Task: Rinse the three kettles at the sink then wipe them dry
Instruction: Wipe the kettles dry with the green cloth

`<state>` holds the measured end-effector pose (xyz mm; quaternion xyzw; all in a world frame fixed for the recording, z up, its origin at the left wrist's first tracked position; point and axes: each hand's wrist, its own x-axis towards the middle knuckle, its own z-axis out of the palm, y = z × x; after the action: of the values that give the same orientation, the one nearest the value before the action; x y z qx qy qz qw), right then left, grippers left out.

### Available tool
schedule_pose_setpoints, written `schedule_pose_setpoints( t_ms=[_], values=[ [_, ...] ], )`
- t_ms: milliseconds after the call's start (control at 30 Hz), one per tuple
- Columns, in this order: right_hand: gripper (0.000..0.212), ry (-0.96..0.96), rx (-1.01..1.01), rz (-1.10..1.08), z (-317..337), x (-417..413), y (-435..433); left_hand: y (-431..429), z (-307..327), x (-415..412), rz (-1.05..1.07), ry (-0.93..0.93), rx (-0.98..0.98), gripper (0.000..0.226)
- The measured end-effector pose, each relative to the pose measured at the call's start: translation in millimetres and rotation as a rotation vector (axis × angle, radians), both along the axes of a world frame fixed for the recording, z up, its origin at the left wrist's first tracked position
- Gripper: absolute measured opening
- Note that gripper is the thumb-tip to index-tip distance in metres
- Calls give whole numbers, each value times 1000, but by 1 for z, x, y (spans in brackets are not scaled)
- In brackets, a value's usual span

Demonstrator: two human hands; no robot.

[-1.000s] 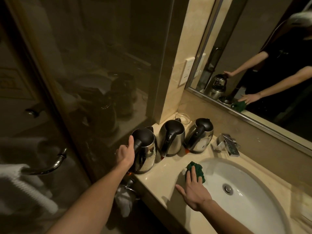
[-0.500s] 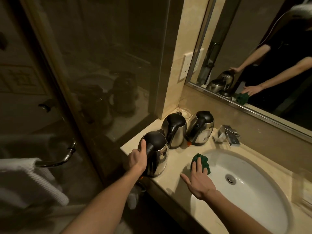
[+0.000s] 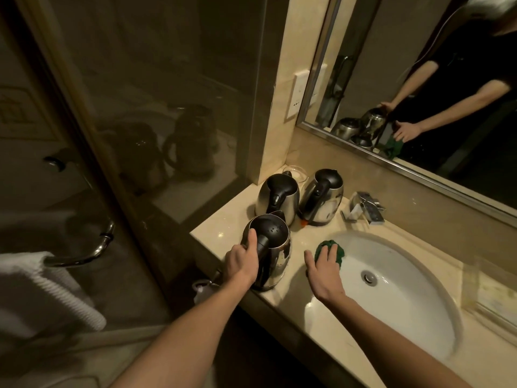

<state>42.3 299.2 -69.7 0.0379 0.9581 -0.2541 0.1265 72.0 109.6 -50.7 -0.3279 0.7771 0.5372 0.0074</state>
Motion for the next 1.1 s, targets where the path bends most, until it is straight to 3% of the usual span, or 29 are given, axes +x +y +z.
schedule_pose_setpoints(
  t_ms=[133,167,267,367,533,700,967,1100],
  values=[
    [32,-18,-195,-189,-10,-8,-8,15,2,-3,-23,17,-6,78],
    [37,-42,-267,-255,-9,-8,-10,20,2,-5,-34,16,-11,76],
    [91,-153,-594,-540,6,-6,-19,32,7,-7,-46,8,11,74],
    [86,-292,-980,-750,18,-4,-26,43,10,-13,-63,5,23,74],
    [97,-496,-1384,-779,40,-9,-41,50,16,-24,-106,-11,34,76],
    [93,-429,-1435,-801,54,-29,-44,53,16,-35,-139,4,33,75],
    [93,-379,-1266,-913,41,-44,-53,51,20,-39,-144,-35,134,78],
    [93,-428,-1303,-945,36,-33,-48,56,18,-40,-30,-86,210,89]
  ],
)
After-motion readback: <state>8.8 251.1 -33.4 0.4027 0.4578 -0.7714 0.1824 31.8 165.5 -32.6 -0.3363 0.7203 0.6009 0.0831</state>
